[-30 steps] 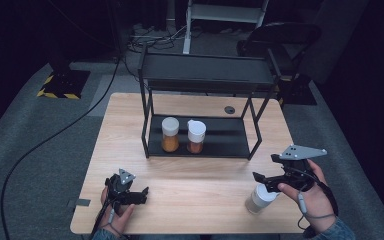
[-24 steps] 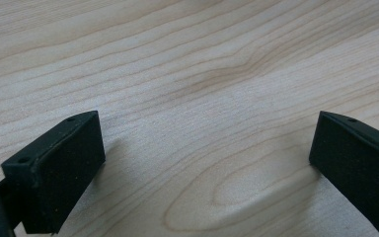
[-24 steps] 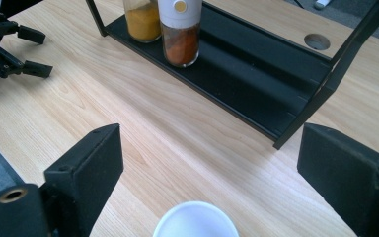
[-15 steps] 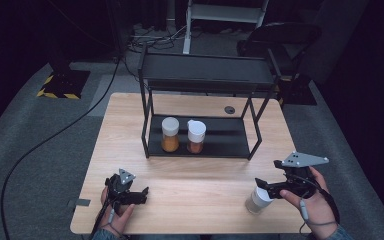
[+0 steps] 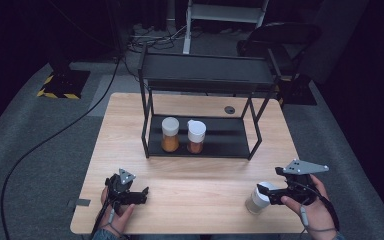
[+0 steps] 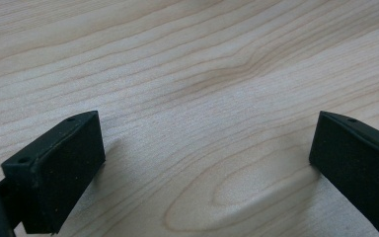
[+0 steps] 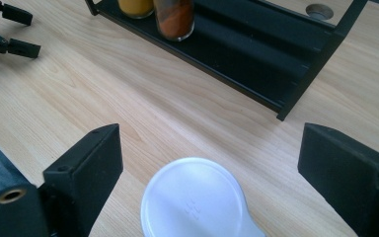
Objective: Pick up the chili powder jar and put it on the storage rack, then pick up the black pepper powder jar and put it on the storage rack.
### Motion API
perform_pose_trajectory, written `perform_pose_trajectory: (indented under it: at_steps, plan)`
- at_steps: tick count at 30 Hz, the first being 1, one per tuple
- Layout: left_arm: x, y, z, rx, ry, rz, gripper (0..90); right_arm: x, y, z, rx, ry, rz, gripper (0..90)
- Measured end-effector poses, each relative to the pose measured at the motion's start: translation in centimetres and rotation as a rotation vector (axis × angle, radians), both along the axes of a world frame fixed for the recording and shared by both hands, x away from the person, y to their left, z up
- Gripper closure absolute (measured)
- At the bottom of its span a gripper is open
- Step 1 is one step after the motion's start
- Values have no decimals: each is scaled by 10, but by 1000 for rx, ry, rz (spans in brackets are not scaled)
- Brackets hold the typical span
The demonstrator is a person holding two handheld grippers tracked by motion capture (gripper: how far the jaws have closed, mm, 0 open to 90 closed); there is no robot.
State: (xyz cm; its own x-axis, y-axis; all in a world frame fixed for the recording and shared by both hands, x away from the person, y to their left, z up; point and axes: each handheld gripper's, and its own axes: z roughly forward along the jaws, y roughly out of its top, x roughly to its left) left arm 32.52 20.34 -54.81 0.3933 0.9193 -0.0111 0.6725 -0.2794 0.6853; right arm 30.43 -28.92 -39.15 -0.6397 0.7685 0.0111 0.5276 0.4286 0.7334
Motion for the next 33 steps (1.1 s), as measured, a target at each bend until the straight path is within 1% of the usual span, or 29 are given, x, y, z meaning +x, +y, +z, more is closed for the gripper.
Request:
perform_pose_trajectory:
  at_steps: [9,18,25,29,33]
  plan:
    - [0,0,0,0,-1,0,4,-7,-4,-15,21,2,-2,100]
    - [0,0,0,0,-1,-1,4,-10,-6,-33,47,31,-3,99]
    - [0,0,0,0,-1,-1,4,-11,-8,-45,47,43,-14,99]
    - [0,0,0,0,-1,-1,4,-12,-7,-50,22,32,-21,99]
    - [0,0,0,0,-1,0,4,-12,-7,-56,26,43,-28,99]
